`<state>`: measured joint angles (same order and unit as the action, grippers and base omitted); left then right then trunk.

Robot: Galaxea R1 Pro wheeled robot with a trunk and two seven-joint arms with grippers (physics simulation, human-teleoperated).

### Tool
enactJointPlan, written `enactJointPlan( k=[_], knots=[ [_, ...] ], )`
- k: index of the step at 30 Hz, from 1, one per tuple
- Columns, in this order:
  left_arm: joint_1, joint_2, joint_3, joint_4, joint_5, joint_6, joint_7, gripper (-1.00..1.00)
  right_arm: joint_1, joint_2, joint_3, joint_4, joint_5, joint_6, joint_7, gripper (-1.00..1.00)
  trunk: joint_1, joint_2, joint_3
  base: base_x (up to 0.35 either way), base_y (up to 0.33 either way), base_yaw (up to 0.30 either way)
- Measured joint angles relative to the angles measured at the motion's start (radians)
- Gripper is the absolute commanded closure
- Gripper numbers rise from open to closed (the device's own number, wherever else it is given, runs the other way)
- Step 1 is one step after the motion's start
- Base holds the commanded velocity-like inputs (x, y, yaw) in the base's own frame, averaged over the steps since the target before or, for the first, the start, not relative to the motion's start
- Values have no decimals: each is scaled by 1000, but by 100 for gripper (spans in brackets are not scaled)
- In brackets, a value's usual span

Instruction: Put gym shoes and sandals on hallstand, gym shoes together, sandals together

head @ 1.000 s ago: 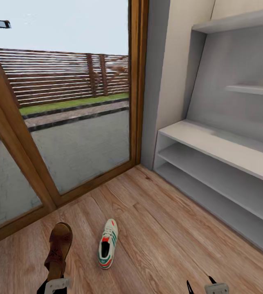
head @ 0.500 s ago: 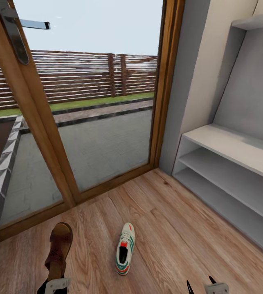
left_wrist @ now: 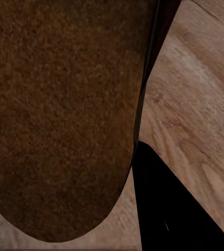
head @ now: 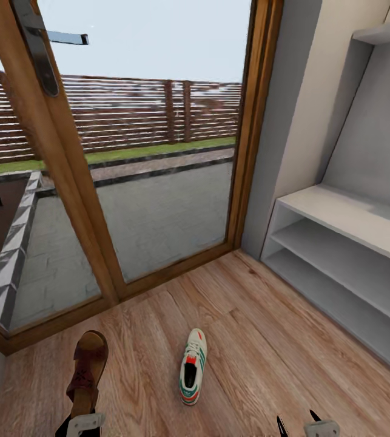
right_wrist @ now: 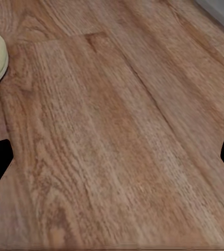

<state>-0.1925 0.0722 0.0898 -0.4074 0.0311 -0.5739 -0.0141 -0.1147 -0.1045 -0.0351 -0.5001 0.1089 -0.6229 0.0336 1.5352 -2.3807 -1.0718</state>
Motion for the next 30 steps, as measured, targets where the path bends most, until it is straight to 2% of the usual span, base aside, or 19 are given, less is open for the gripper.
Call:
enactJointPlan(
  k=[6, 30],
  knots=[
    [0, 0, 0, 0, 0, 0, 0, 100, 0, 0, 0, 0, 0, 0, 0, -100, 0, 0, 0, -42, 160, 0],
    [0, 0, 0, 0, 0, 1, 0, 100, 0, 0, -1, 0, 0, 0, 0, -100, 0, 0, 0, 37, 34, 0]
  ],
)
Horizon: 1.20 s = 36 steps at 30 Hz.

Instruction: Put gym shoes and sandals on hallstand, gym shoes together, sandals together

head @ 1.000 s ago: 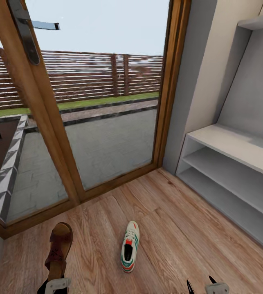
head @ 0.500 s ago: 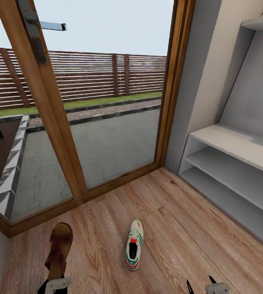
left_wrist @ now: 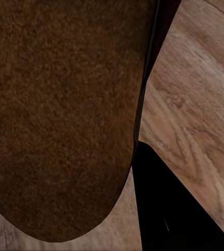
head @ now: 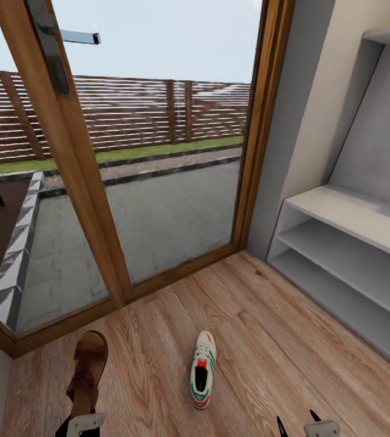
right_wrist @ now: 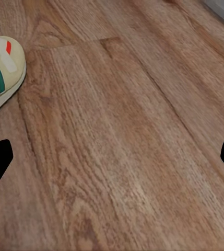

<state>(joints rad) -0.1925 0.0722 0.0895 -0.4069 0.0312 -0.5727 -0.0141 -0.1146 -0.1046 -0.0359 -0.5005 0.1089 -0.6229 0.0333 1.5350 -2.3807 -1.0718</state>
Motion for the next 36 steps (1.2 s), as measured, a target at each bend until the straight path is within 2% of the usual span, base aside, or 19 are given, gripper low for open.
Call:
enactJointPlan(
  k=[36],
  knots=[
    [0, 0, 0, 0, 0, 0, 0, 100, 0, 0, 1, -3, 0, 0, 0, -100, 0, 0, 0, 7, 15, 0]
  ],
)
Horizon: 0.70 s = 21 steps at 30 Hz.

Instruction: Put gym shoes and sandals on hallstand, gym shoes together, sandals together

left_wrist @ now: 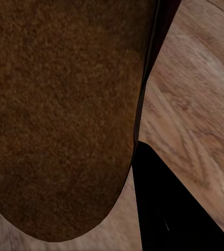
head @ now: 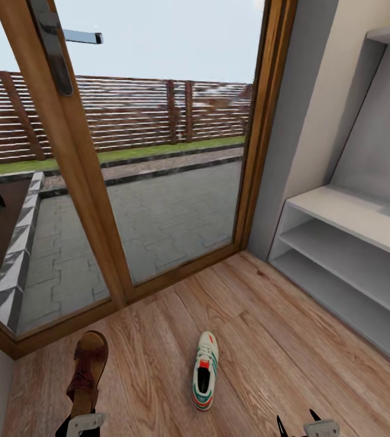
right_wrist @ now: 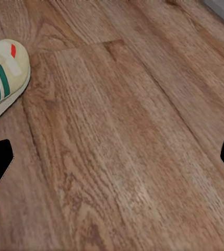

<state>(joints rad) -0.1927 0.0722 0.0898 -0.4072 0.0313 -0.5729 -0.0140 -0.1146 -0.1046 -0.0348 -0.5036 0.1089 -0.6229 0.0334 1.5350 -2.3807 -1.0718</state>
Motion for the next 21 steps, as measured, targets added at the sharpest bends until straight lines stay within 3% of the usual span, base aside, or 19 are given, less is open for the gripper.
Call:
enactJointPlan(
  k=[21],
  knots=[
    [0, 0, 0, 0, 0, 0, 0, 100, 0, 0, 0, 1, 0, 0, 0, -100, 0, 0, 0, 3, 23, 0]
  ],
)
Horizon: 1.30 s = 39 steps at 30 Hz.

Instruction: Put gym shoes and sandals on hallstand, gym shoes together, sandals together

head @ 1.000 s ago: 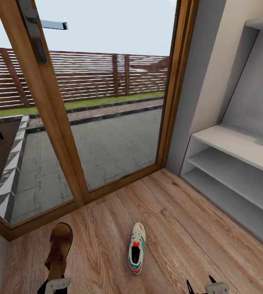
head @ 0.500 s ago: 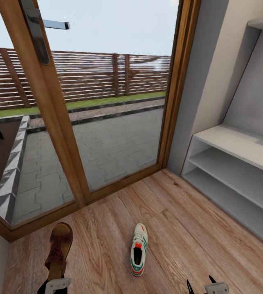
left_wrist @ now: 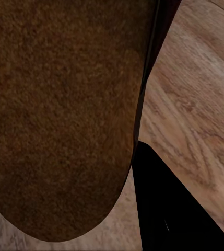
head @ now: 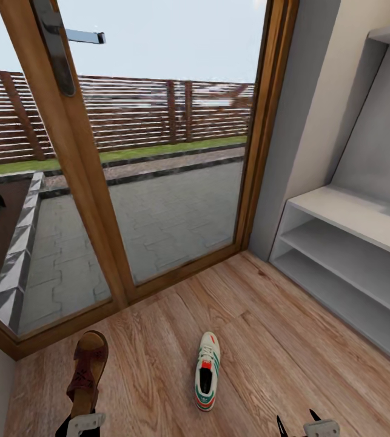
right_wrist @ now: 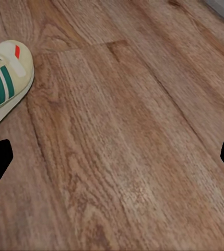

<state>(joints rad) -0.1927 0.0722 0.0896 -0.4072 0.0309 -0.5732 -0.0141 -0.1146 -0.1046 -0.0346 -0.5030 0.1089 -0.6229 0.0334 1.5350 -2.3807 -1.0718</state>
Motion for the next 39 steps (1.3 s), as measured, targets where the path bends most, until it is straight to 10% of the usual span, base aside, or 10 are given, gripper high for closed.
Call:
enactJointPlan(
  k=[39],
  knots=[
    [0, 0, 0, 0, 0, -1, 0, 100, 0, 0, 0, 1, 0, 0, 0, -100, 0, 0, 0, 6, 22, 0]
  ],
)
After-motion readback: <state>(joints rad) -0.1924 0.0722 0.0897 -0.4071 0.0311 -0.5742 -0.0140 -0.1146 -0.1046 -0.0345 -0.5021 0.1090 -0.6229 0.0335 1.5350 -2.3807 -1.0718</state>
